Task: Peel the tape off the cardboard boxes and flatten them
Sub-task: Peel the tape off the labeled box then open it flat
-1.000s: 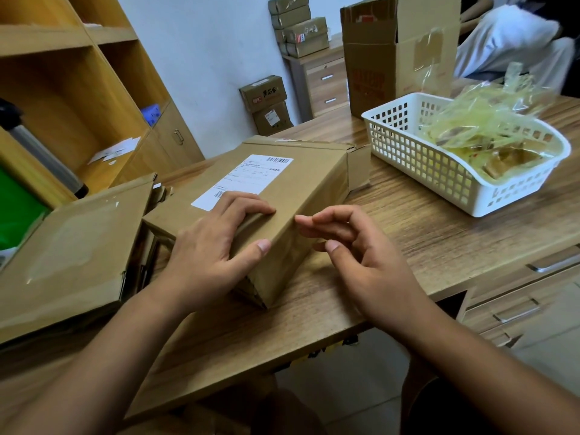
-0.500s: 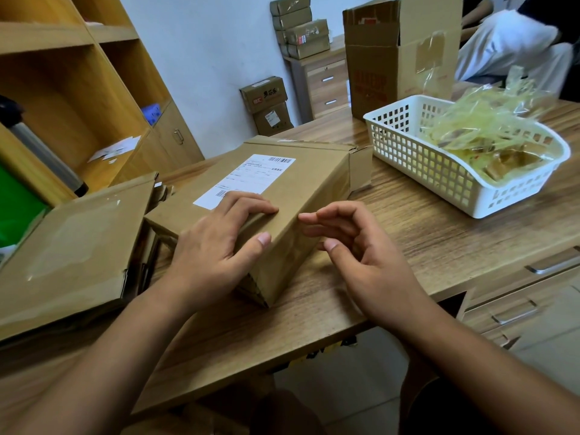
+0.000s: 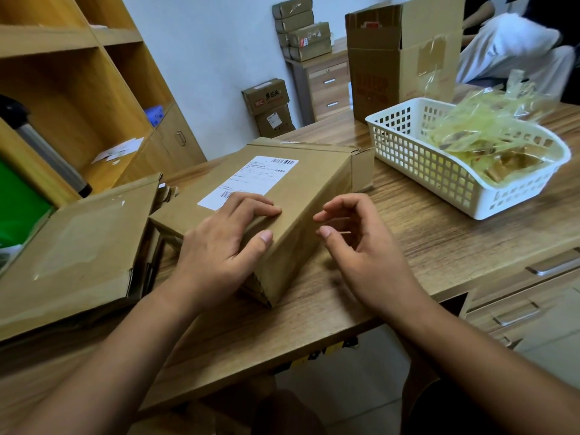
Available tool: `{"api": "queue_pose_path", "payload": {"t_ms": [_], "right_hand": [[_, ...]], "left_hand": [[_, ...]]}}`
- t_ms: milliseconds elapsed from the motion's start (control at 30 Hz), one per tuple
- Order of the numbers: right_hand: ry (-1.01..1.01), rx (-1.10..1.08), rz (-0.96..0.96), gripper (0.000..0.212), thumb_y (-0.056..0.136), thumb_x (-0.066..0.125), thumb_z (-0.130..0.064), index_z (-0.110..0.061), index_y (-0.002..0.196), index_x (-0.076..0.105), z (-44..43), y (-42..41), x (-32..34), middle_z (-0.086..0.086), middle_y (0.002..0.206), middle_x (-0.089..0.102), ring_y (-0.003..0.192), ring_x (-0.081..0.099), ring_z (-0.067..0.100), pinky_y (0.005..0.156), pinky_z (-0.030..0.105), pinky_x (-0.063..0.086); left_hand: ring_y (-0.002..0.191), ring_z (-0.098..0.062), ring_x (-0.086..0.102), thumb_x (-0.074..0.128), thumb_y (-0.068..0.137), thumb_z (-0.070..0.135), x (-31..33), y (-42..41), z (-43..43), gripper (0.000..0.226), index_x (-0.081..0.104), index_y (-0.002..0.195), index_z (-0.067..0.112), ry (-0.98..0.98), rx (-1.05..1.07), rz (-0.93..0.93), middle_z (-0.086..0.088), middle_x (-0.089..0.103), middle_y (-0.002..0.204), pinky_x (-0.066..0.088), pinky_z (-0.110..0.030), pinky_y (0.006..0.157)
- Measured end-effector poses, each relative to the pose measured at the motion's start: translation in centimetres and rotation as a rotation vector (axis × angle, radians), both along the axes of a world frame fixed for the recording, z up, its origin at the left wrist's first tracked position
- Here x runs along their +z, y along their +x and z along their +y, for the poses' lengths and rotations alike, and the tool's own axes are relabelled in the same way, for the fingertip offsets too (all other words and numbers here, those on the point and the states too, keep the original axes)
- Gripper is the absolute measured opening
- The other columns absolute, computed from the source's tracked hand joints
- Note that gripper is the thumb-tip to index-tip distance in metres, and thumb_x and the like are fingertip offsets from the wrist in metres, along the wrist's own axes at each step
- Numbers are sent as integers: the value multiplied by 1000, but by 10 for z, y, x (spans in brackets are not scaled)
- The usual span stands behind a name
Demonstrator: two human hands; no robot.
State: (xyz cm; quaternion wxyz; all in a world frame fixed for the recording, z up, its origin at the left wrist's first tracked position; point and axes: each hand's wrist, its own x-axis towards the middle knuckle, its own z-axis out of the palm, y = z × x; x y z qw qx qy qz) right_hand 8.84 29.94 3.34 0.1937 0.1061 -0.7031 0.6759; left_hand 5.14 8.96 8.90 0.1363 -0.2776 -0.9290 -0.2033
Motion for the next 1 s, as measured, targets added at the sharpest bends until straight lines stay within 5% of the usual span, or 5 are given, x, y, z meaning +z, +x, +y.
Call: {"api": "queue_pose_path", "payload": {"t_ms": [133,267,700,1000], "right_hand": [[145,-146,87,33,88,73,-7,-20,109,51,-13,-8,8,-6,95,65,87,65,6,77,13,51],[264,-263,168,31,86,73,-6,-18,105,52,-23,-12,6,-3,93,62,83,62,6,76,8,46],[406,-449,241,24,84,68,-5,-14,99,51,-37,-18,5,-2,88,57,78,57,19,66,34,47],[339,-350,144,27,86,67,-8,-21,96,45,-36,-9,3,-6,83,53,73,53,13,64,30,47]], "left_hand": [[118,1,51,32,88,58,0,0,0,48,57,125,42,-3,1,1,27,49,133,47,-41,86],[117,3,51,32,87,59,-1,0,0,48,57,125,42,2,11,10,28,48,133,45,-36,83],[114,4,51,33,86,57,-2,-2,0,47,58,124,41,-4,15,38,29,49,132,37,-18,80],[114,0,53,33,87,55,-2,-1,0,47,59,123,40,7,13,43,27,50,131,44,-34,82]]}}
